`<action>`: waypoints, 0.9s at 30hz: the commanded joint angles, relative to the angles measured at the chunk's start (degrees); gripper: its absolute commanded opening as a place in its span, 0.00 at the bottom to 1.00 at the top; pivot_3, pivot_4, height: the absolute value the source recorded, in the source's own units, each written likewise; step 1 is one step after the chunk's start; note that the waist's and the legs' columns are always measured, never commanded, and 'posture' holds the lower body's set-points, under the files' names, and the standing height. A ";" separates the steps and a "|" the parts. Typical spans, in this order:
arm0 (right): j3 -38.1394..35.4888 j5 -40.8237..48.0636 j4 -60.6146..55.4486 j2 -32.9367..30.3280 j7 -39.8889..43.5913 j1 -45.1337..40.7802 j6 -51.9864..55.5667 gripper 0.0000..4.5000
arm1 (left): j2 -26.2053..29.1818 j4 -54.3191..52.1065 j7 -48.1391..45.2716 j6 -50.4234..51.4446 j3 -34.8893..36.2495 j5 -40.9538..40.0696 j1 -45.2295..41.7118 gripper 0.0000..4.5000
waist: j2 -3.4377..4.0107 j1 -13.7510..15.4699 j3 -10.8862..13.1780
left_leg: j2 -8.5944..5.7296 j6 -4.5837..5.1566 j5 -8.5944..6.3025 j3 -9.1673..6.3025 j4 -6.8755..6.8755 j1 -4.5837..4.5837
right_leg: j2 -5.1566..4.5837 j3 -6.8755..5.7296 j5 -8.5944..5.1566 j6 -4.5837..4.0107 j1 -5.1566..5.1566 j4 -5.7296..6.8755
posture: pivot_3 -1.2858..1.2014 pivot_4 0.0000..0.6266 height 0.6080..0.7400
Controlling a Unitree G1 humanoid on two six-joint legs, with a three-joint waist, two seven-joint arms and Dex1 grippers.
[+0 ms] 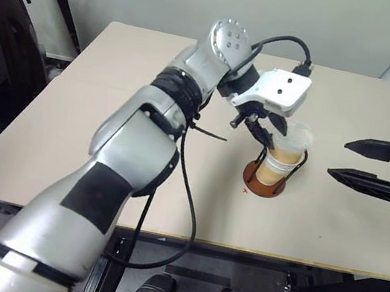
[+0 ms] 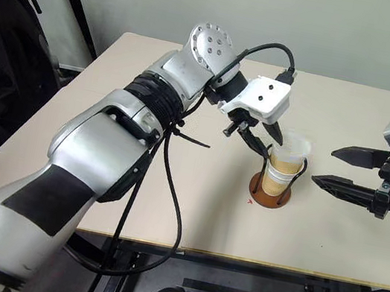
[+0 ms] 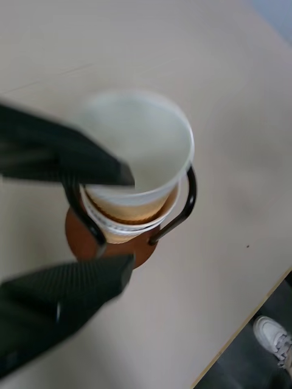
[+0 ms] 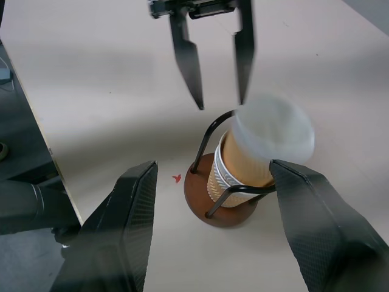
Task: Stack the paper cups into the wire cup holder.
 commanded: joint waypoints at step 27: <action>29.18 -30.23 46.22 12.30 4.88 -20.57 -28.23 0.67 | 36.40 -36.98 27.73 35.03 34.88 -14.63 36.06 0.75 | 0.21 -1.45 -0.13 | 0.16 0.09 0.40 0.07 0.05 0.45 | 0.20 -0.15 0.36 -1.20 0.05 0.31 | 0.52 0.24 1.00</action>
